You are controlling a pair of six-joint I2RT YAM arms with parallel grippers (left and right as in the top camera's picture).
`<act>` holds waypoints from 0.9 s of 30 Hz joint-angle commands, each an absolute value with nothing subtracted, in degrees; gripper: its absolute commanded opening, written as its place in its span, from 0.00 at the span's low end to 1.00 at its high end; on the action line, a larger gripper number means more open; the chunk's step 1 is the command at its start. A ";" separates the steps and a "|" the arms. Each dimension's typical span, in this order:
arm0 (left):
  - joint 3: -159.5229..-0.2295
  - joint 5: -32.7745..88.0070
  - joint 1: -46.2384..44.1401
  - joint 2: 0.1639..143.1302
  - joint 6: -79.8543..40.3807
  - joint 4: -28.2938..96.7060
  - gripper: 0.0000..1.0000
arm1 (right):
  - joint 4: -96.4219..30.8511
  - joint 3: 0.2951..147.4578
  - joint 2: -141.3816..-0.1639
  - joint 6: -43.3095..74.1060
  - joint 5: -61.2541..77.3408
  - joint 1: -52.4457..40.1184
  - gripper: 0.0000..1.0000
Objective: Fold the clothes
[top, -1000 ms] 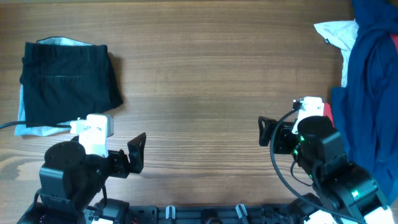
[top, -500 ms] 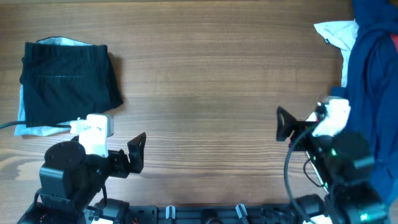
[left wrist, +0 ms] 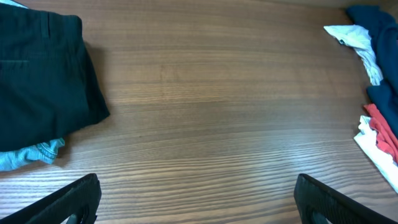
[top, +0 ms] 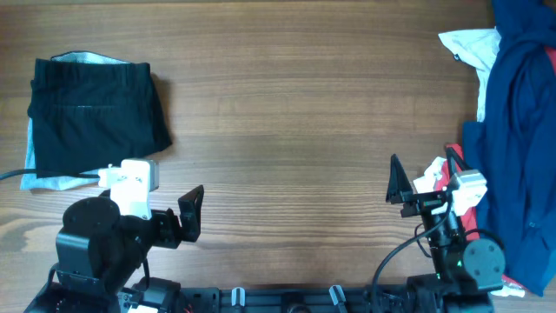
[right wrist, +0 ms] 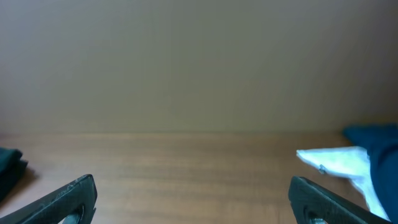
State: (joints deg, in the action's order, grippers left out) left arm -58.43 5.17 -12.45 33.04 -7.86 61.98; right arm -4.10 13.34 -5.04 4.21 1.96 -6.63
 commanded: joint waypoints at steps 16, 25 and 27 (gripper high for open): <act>-57.95 4.43 -12.91 33.01 -8.38 61.82 1.00 | 0.40 0.30 -0.30 1.50 6.44 -4.62 1.00; -57.95 4.43 -12.91 33.01 -8.40 61.82 1.00 | 0.38 0.30 -0.64 1.52 6.44 -4.62 1.00; -57.95 4.43 -12.91 33.01 -8.40 61.82 1.00 | 0.40 0.30 -0.64 1.52 6.44 -4.62 1.00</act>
State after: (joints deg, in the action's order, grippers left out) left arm -58.43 5.15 -12.45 33.04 -7.86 61.95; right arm 0.08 0.36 -0.89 2.24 5.17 -4.82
